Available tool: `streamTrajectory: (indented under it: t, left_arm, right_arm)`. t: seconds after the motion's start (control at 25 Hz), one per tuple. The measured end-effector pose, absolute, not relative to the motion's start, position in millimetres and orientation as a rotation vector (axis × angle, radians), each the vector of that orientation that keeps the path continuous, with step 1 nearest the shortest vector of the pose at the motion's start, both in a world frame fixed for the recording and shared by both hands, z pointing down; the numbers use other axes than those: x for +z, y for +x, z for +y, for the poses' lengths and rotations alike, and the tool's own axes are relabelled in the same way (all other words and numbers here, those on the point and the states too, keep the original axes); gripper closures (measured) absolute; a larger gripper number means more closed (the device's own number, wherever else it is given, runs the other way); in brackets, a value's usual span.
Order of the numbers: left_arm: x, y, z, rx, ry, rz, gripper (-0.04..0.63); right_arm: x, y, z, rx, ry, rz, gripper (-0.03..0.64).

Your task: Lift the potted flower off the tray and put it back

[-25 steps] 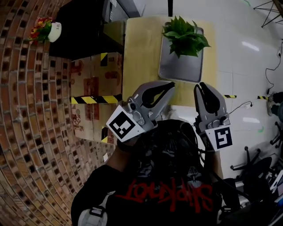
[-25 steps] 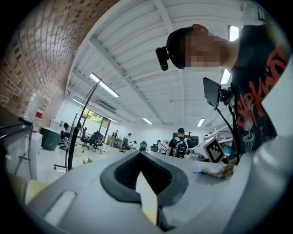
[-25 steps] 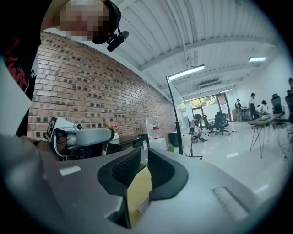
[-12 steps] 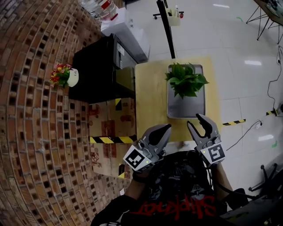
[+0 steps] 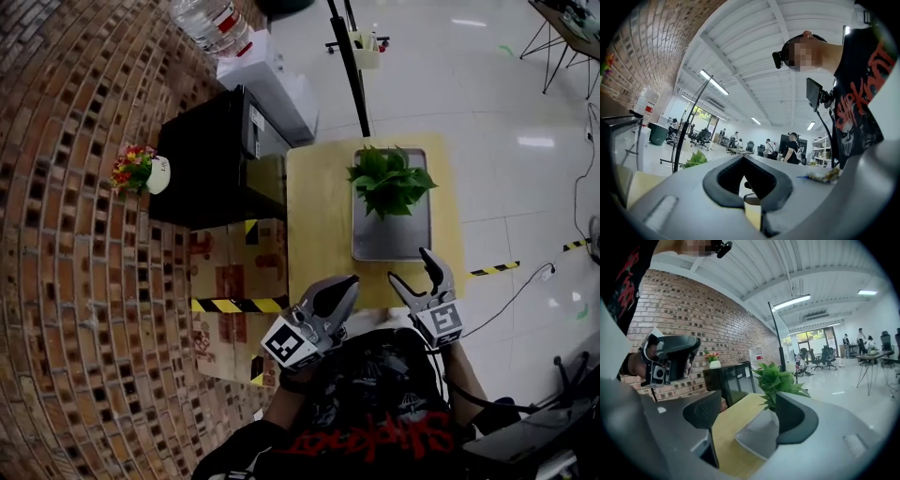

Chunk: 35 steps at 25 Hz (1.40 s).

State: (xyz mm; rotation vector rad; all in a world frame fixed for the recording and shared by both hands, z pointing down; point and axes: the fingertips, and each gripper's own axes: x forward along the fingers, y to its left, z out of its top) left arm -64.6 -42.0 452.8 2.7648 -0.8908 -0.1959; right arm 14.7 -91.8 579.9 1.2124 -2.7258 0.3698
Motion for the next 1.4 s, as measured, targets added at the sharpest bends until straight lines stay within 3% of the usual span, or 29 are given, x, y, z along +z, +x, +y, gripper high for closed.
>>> streamTrajectory:
  t: [0.12,0.28,1.4]
  left_arm:
    - [453.8,-62.3,-39.4,-0.194,2.758,-0.891,0.595]
    - [454.2,-62.5,-32.6,-0.185,2.75,-0.918,0.595]
    - [470.9,-58.5,-40.3,-0.119,2.7,-0.956,0.595]
  right_arm:
    - [604.0,23.1,-95.6,0.386,1.251,-2.68,0.192]
    - [633.1,29.2,-94.1,0.429,1.261,-2.623,0.17]
    - [727.2,31.2,-138.4,0.411,1.2,-2.484,0.193]
